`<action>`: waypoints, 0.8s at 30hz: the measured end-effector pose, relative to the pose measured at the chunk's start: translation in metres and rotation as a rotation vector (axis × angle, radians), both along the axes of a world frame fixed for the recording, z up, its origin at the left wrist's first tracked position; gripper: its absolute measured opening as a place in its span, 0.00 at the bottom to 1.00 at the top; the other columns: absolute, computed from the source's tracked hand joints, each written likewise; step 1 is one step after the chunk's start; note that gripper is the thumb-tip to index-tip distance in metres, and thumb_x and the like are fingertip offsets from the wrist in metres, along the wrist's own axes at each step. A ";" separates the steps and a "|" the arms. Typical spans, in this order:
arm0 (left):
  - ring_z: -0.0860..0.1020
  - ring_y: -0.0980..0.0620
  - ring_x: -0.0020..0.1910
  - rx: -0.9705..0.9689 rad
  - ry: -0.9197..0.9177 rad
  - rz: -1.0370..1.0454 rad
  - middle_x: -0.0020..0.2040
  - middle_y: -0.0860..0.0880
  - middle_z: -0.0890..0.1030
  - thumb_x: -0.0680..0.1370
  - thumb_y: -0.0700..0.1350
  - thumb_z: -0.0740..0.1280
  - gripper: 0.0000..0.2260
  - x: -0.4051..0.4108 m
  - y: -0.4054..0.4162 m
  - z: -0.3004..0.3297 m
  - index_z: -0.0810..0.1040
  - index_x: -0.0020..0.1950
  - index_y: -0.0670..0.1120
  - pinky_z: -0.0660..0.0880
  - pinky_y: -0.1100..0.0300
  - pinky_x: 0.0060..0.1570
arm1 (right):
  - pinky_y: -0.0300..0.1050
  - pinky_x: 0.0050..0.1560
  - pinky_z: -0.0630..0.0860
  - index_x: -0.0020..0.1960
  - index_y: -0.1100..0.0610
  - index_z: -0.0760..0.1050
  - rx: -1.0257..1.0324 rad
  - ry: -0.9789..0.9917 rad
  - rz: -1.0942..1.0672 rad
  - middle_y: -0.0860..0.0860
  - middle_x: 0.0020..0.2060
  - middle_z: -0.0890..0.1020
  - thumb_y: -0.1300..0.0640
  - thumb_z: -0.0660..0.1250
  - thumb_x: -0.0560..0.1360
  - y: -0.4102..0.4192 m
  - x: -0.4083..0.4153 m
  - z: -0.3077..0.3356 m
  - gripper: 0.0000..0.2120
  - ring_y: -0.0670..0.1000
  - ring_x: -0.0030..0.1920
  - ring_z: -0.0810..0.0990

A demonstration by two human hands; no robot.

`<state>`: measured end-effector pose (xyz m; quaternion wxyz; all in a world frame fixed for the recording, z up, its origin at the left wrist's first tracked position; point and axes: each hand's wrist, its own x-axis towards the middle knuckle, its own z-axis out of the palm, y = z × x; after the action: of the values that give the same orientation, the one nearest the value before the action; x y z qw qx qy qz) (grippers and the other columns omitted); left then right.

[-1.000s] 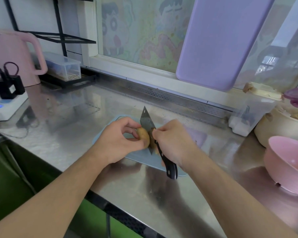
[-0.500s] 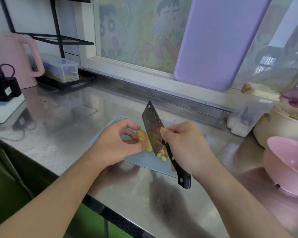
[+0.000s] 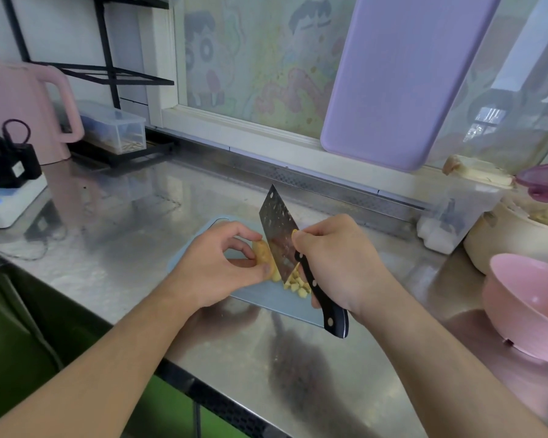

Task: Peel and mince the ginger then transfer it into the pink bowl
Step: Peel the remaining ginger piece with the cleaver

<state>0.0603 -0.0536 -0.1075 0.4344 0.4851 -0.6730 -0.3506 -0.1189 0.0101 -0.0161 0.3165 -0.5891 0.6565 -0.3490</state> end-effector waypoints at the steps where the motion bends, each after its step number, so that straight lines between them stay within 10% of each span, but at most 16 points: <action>1: 0.82 0.62 0.53 -0.007 0.000 0.000 0.47 0.53 0.85 0.67 0.48 0.85 0.19 0.000 0.000 0.000 0.83 0.52 0.59 0.72 0.68 0.45 | 0.42 0.21 0.71 0.29 0.60 0.69 0.000 0.009 0.000 0.60 0.28 0.73 0.60 0.62 0.81 0.001 0.001 0.001 0.21 0.56 0.16 0.72; 11: 0.82 0.63 0.52 -0.002 0.004 0.011 0.47 0.51 0.85 0.67 0.47 0.85 0.20 0.000 -0.001 0.000 0.83 0.54 0.55 0.71 0.74 0.43 | 0.42 0.22 0.72 0.38 0.73 0.72 0.042 -0.002 0.061 0.60 0.28 0.72 0.61 0.62 0.81 0.019 -0.005 0.010 0.18 0.55 0.20 0.67; 24: 0.83 0.60 0.49 0.007 0.044 0.007 0.47 0.50 0.86 0.66 0.46 0.85 0.19 0.000 -0.003 -0.002 0.84 0.54 0.54 0.73 0.71 0.43 | 0.47 0.25 0.75 0.31 0.61 0.71 0.057 0.059 0.066 0.59 0.26 0.72 0.62 0.64 0.78 0.002 0.001 0.006 0.16 0.55 0.18 0.70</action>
<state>0.0605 -0.0570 -0.1097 0.4486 0.4811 -0.6606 -0.3618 -0.1176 0.0126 -0.0103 0.3250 -0.6110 0.6557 -0.3018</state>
